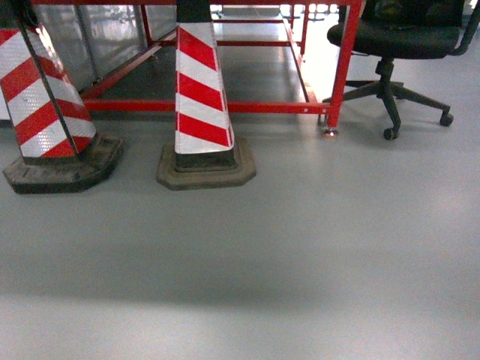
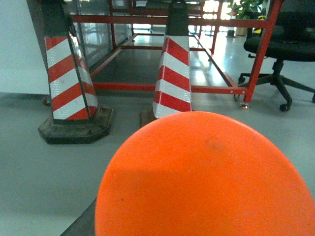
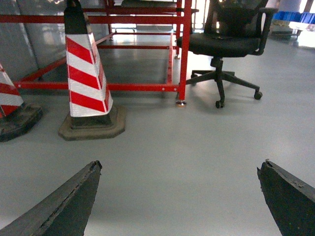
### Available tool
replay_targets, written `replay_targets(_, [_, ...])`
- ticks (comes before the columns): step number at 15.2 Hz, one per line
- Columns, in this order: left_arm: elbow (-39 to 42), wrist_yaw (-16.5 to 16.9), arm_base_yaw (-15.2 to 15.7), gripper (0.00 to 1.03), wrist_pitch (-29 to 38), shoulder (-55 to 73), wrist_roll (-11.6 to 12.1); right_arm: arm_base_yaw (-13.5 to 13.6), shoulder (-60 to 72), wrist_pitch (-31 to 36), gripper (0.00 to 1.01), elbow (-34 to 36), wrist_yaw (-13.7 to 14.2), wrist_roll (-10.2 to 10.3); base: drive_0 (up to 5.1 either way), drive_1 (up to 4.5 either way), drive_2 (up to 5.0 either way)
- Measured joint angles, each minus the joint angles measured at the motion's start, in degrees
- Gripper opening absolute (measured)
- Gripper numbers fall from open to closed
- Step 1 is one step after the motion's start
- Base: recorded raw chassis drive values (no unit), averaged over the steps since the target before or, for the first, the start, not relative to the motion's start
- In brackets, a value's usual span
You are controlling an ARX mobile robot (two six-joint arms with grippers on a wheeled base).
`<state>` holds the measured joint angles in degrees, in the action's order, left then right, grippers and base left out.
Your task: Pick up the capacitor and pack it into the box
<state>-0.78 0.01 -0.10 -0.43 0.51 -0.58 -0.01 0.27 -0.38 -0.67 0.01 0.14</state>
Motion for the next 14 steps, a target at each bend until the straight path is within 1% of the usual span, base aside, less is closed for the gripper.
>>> replay_targets(4, [0.0, 0.0, 0.0, 0.44, 0.1, 0.0, 0.0, 0.0, 0.0, 0.1, 0.98, 0.0, 0.0, 0.0, -5.0, 2.44, 2.4])
replay_targets(7, [0.0, -0.4, 0.0, 0.44, 0.0, 0.0, 0.0, 0.0, 0.0, 0.3, 0.98, 0.0, -0.2, 0.0, 0.0, 0.00, 0.0])
replay_targets(13, [0.0, -0.2, 0.0, 0.44, 0.1, 0.0, 0.0, 0.0, 0.0, 0.1, 0.98, 0.0, -0.2, 0.0, 0.0, 0.00, 0.0])
replay_targets(14, [0.0, -0.2, 0.0, 0.44, 0.1, 0.0, 0.0, 0.0, 0.0, 0.1, 0.98, 0.0, -0.2, 0.0, 0.0, 4.09, -4.1])
